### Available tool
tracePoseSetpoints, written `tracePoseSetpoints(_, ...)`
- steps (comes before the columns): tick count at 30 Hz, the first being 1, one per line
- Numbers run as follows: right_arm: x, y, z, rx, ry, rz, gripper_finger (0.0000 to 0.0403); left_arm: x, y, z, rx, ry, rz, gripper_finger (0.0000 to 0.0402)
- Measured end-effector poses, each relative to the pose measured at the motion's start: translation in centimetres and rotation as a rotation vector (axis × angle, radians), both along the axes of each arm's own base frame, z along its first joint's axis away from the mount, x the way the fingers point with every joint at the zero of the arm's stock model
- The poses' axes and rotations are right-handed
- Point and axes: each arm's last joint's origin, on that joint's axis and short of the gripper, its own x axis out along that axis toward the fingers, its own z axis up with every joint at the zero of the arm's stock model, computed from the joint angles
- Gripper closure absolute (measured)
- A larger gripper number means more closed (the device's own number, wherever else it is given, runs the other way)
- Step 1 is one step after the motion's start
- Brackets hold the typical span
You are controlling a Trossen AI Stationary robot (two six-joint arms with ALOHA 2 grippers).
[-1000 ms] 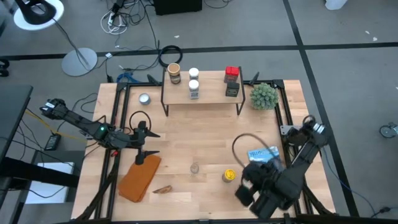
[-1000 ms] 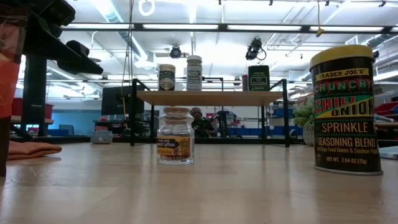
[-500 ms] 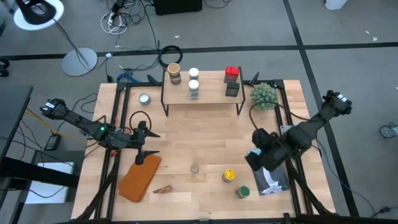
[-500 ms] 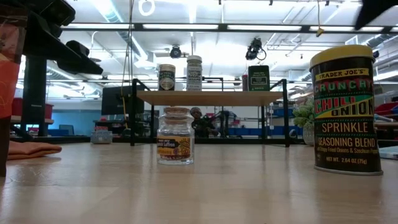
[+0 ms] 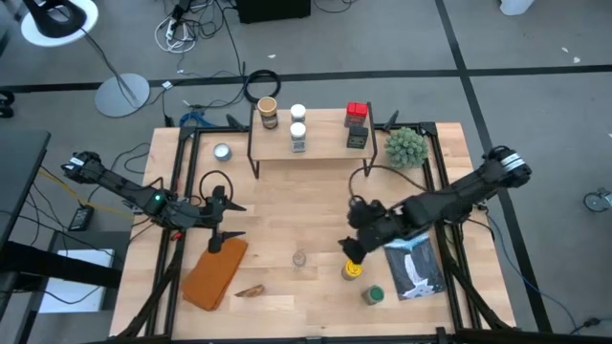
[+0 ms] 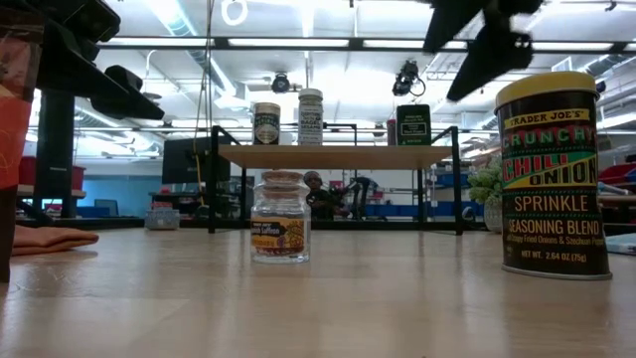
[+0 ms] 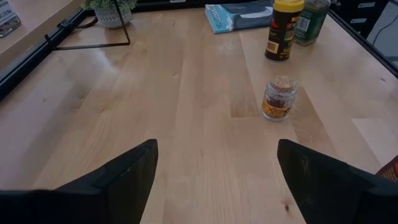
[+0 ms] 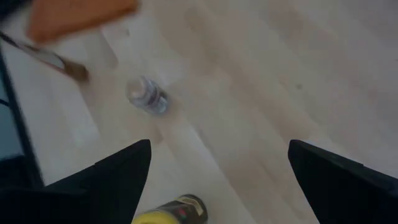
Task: Shelf spices
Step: Put the yellow seasoning bottle on the shelf
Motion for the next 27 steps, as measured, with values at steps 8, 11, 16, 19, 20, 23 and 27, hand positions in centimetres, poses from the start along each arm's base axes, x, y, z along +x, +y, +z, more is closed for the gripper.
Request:
tracePoseSetpoints(8,3.9,0.2,-1.1,0.072,0.165,0.088,0.0026,0.0,0.0,0.0,0.001,0.002,0.000,0.0066)
tracePoseSetpoints(11,5.1,0.6,-0.2,0.058,0.226,0.085,0.0026,0.0,0.0,0.0,0.001,0.003,0.000,0.0066)
tracePoseSetpoints(16,6.7,2.1,1.4,0.010,0.362,0.095,0.0029,0.0,0.0,0.0,0.001,0.002,0.000,0.0066)
tracePoseSetpoints(19,7.2,2.9,1.4,-0.021,0.465,0.083,0.0029,0.0,0.0,0.0,0.000,0.001,0.000,0.0066)
tracePoseSetpoints(20,7.2,3.1,1.1,-0.032,0.506,0.074,0.0029,0.0,0.0,0.0,0.000,0.001,0.000,0.0066)
tracePoseSetpoints(23,7.1,4.0,0.0,-0.036,0.593,0.083,0.0029,0.0,0.0,0.0,0.000,0.001,0.000,0.0066)
tracePoseSetpoints(27,6.9,5.8,-0.6,-0.036,0.576,0.100,0.0029,0.0,0.0,0.0,0.000,0.002,0.000,0.0066)
